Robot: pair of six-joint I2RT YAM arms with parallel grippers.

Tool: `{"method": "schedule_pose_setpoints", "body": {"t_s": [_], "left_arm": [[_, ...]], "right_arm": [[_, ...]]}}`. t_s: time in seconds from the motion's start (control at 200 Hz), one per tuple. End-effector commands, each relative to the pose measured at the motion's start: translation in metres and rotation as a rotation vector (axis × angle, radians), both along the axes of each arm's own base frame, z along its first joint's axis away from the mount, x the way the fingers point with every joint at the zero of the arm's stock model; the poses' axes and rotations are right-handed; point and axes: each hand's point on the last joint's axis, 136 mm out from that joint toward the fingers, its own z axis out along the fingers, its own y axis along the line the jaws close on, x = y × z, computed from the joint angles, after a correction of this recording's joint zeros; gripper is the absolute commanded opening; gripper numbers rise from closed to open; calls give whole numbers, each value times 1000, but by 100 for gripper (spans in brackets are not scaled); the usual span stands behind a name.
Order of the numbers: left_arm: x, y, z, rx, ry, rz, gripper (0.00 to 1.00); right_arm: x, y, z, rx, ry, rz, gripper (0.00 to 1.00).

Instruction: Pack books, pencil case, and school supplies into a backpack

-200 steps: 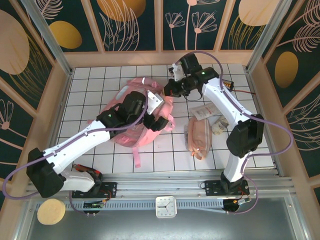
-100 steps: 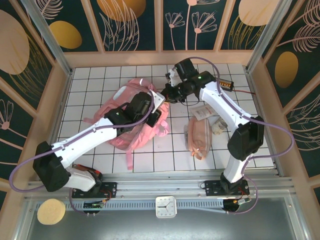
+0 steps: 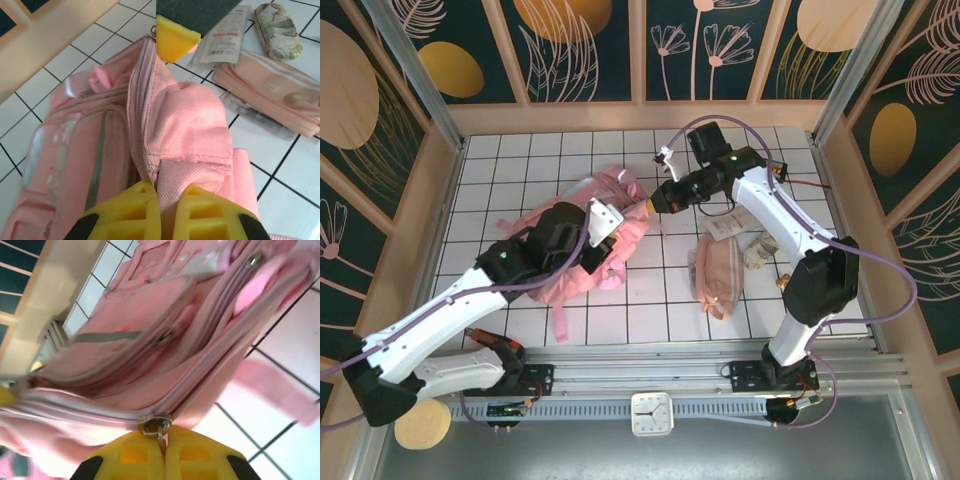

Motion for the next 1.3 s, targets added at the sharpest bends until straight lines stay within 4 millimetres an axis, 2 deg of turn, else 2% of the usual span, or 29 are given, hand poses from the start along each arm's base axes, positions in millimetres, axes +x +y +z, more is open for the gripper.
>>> {"method": "schedule_pose_setpoints", "body": {"t_s": [0.0,0.13,0.22,0.38,0.495,0.605,0.701,0.776,0.831,0.856,0.881,0.901,0.926,0.941,0.956,1.021,1.096,1.161,1.196,1.246,1.296], "left_arm": [[-4,47,18,128,-81,80,0],[-3,71,42,159,-173,144,0],[-4,78,62,116,-225,175,0],[-2,89,82,84,-288,232,0],[-1,95,80,106,-294,253,0],[-2,95,62,129,-254,259,0],[3,86,36,96,-218,265,0],[12,69,12,54,-180,265,0],[20,54,-8,20,-146,264,0],[23,48,-16,4,-134,265,0],[27,43,-23,-12,-128,270,0],[30,40,-27,-28,-127,279,0],[34,36,-32,-45,-131,288,0],[36,34,-35,-56,-132,291,0],[38,32,-38,-67,-134,294,0],[44,25,-52,-85,-123,300,0],[47,17,-68,-94,-88,303,17],[44,9,-79,-131,-41,283,41],[42,6,-82,-157,-18,278,45],[39,5,-83,-196,2,285,49],[37,7,-83,-238,16,305,58]], "right_arm": [[72,-66,-16,-161,-239,-103,0],[92,-83,-45,-153,-194,-103,0],[104,-76,-64,-102,-161,-71,0],[127,-61,-111,-92,-129,-60,0],[154,-64,-134,-115,-134,-142,0],[164,-65,-143,-127,-113,-175,0],[164,-67,-136,-117,-118,-214,1],[164,-71,-122,-96,-103,-271,37],[160,-72,-111,-70,-69,-307,54],[157,-72,-104,-61,-64,-323,65],[152,-74,-99,-54,-57,-343,71],[149,-76,-95,-49,-57,-364,83],[145,-78,-89,-36,-54,-389,86],[141,-80,-87,-32,-49,-403,94],[138,-82,-84,-25,-41,-427,98],[121,-87,-72,17,2,-505,99],[95,-81,-55,116,36,-536,99],[70,-67,-33,261,32,-506,99],[58,-60,-22,323,23,-503,99],[47,-51,-17,369,-2,-507,99],[42,-40,-12,404,-47,-503,99]]}}
